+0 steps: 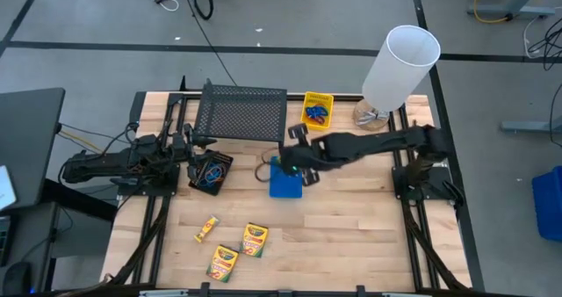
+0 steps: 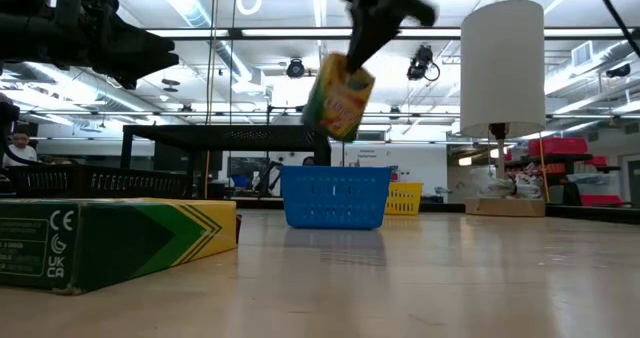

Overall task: Pick & Place Office Desk Supplies
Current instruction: Put the top large yellow crayon box into the blue bin

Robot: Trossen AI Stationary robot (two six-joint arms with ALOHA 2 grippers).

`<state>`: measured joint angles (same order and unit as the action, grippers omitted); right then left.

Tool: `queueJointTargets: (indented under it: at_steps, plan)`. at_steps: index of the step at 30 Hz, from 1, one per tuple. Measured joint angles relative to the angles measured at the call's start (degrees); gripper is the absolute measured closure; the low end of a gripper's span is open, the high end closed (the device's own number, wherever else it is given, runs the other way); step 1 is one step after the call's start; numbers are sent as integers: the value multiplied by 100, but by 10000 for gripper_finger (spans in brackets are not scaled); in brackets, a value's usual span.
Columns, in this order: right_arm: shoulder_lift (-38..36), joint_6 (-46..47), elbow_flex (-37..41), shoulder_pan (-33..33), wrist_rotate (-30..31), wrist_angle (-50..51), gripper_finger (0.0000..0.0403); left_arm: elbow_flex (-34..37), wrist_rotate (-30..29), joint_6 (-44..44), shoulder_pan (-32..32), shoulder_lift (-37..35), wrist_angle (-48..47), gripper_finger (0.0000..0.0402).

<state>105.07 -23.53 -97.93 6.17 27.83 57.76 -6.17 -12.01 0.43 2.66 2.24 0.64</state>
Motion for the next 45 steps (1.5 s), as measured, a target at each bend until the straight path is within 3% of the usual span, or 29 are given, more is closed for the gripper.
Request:
queueJointTargets:
  at_steps: [10, 32, 41, 45]
  plan:
    - [700, -258, 7, -581, -453, -42, 403, 0, -1, 9, 0, 0, 0, 208]
    - [1148, -84, 7, -648, -825, -199, 403, 0, -2, -45, 0, -1, -3, 208]
    - [1296, -76, -2, -594, -271, -269, 401, 0, -1, -63, 0, -1, 35, 208]
    - [1307, -106, -2, -569, -228, -371, 375, 0, 0, -74, -2, -2, 9, 208]
